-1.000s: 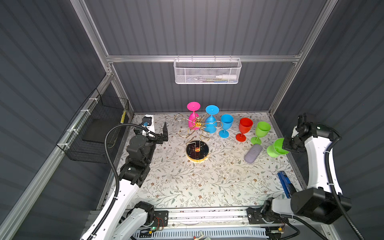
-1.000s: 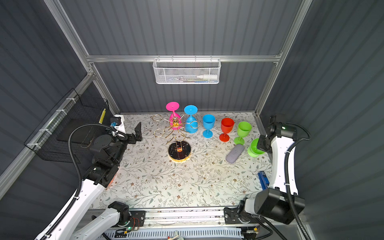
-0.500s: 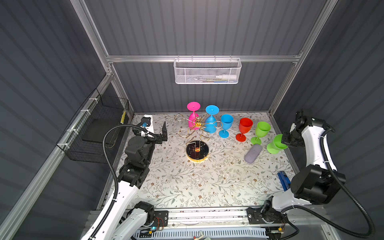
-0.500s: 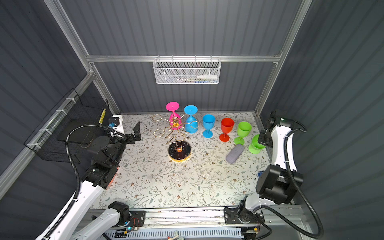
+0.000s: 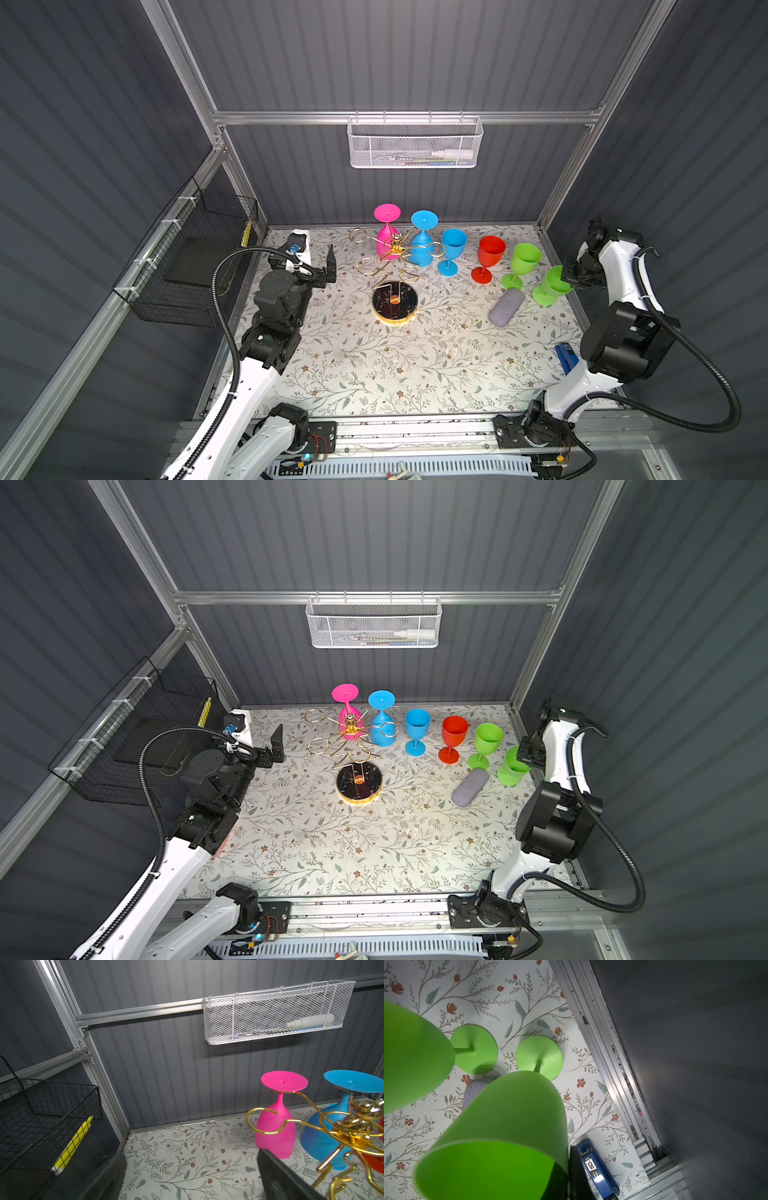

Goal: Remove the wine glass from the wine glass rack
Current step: 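Lower the green glass upright onto the table beside the green glasses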

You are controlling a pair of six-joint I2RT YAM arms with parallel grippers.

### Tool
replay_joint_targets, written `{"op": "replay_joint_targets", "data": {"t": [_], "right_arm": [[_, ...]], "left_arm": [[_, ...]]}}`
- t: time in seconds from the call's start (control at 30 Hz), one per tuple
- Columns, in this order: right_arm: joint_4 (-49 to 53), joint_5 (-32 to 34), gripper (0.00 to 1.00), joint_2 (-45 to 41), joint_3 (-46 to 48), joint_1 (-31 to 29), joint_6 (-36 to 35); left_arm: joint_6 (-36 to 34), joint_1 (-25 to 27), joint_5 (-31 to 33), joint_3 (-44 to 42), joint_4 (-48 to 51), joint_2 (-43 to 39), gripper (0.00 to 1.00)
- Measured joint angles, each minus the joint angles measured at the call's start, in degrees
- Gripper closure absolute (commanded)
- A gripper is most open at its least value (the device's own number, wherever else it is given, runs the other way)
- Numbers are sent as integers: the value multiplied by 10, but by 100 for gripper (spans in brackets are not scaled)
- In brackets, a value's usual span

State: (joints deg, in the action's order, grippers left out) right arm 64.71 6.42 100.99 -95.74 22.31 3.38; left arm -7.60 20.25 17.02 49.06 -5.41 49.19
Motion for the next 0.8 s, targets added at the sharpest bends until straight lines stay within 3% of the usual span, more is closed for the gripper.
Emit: {"op": "replay_joint_targets", "data": {"t": [0.4, 0.67, 0.8], "right_arm": [[5, -9, 99, 14, -18, 0, -3], [6, -12, 87, 25, -24, 0, -3], [7, -23, 72, 25, -40, 0, -1]], "left_arm": [[-4, 0, 2, 0, 0, 2, 0], [-4, 0, 2, 0, 0, 2, 0], [-4, 0, 2, 0, 0, 2, 0]]}}
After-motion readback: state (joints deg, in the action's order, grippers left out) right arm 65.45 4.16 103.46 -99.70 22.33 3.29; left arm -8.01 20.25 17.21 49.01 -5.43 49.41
